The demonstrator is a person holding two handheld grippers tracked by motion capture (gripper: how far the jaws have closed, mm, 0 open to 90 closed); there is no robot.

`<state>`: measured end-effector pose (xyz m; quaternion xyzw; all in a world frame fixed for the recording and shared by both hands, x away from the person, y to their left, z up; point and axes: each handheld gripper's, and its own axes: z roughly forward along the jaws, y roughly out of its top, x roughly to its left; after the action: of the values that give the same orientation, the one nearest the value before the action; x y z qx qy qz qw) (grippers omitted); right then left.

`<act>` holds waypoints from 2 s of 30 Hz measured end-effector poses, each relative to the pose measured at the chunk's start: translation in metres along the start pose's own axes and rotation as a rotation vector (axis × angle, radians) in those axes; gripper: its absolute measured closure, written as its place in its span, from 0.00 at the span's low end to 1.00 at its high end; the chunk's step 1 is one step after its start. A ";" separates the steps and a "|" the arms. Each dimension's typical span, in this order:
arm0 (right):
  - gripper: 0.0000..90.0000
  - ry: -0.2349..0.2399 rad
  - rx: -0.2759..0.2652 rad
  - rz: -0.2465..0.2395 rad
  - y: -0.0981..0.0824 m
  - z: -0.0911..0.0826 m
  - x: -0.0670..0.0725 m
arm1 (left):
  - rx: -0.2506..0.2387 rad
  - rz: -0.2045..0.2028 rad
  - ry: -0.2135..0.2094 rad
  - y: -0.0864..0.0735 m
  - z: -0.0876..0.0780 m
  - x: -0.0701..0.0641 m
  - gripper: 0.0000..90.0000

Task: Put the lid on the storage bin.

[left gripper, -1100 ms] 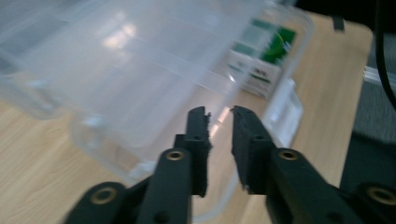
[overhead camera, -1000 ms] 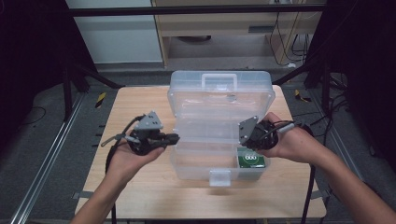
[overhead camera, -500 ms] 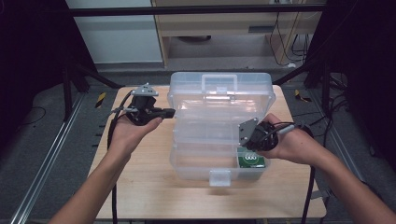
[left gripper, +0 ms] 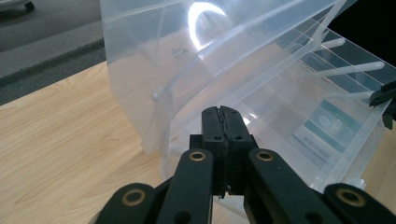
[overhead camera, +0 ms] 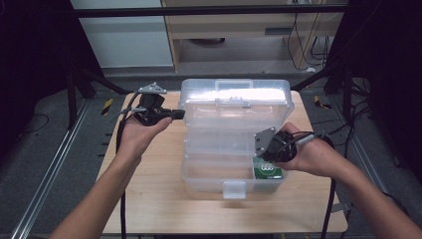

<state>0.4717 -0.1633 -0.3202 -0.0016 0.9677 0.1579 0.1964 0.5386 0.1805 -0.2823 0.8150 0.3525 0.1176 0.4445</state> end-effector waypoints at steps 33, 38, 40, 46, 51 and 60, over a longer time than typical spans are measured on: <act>0.57 -0.006 -0.086 0.153 -0.014 -0.009 0.007 | -0.005 -0.001 -0.012 -0.009 -0.004 -0.001 1.00; 0.63 0.016 -0.088 0.133 -0.015 -0.005 0.012 | -0.009 -0.004 -0.014 -0.009 -0.004 -0.003 1.00; 0.65 0.015 -0.088 0.132 -0.015 -0.005 0.013 | -0.011 -0.001 -0.015 -0.009 -0.005 -0.003 1.00; 0.68 0.015 -0.086 0.124 -0.016 -0.005 0.016 | -0.013 0.003 -0.020 -0.011 -0.005 -0.006 1.00; 0.67 0.023 -0.091 0.129 -0.018 -0.003 0.019 | -0.019 -0.003 -0.031 -0.017 -0.007 -0.007 1.00; 0.62 0.017 -0.106 0.145 -0.020 -0.001 0.025 | -0.024 -0.003 -0.047 -0.027 -0.009 -0.011 1.00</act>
<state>0.4493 -0.1817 -0.3347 0.0566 0.9572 0.2227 0.1761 0.5129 0.1885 -0.2976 0.8118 0.3418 0.1021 0.4623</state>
